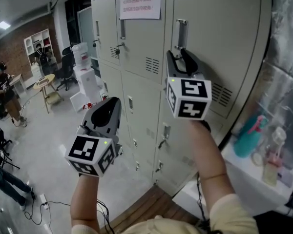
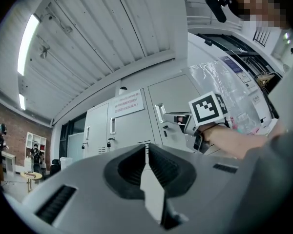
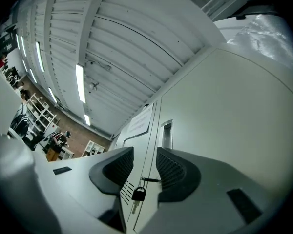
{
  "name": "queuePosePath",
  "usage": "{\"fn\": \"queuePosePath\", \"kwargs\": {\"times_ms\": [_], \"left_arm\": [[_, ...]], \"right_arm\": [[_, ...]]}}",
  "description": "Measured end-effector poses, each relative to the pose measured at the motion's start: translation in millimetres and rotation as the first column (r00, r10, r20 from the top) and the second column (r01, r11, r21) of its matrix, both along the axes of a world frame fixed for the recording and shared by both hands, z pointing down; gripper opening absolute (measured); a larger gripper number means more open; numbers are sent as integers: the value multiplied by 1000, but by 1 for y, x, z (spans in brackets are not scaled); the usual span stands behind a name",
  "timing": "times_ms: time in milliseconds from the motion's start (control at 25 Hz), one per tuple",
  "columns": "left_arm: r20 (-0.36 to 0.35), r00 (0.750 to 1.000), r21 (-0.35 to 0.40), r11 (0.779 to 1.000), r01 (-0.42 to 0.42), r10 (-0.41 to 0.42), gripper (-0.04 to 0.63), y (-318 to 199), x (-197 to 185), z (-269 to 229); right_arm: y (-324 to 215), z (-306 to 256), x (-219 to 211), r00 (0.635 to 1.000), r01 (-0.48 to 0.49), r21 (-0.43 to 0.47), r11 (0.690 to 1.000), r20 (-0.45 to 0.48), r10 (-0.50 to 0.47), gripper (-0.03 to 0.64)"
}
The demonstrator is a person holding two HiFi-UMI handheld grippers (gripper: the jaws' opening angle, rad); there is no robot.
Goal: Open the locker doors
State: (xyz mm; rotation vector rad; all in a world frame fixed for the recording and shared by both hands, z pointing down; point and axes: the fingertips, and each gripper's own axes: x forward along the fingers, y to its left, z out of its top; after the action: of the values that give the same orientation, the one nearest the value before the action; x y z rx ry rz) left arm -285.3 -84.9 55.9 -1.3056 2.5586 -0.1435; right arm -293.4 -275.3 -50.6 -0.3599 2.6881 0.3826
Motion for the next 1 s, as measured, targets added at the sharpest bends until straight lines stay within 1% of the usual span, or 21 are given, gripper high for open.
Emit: {"fn": "queuePosePath", "kwargs": {"times_ms": [200,360,520,640,840,1000], "left_arm": [[30,999,11,1000,22,-22,6,1,-6,-16],[44,999,26,999,27,-28,6,2,-8,-26],[55,998,34,999,35,-37,6,4,-9,-31],[54,997,38,998,46,-48,6,7,-12,-31],[50,997,46,997,58,-60,6,13,-16,-32],[46,997,43,997,61,-63,6,14,-16,-28]], "right_arm": [[-4,-14,-10,999,-40,-21,999,3,40,132],[-8,-19,-19,996,-89,-52,995,-22,88,150],[-8,-22,-29,992,-117,-77,990,-47,113,180],[-10,-23,-36,991,-121,-99,988,-64,115,199],[-10,-27,-43,991,-129,-134,983,-65,121,223],[-8,-38,-47,987,-155,-132,979,-65,148,230]]}}
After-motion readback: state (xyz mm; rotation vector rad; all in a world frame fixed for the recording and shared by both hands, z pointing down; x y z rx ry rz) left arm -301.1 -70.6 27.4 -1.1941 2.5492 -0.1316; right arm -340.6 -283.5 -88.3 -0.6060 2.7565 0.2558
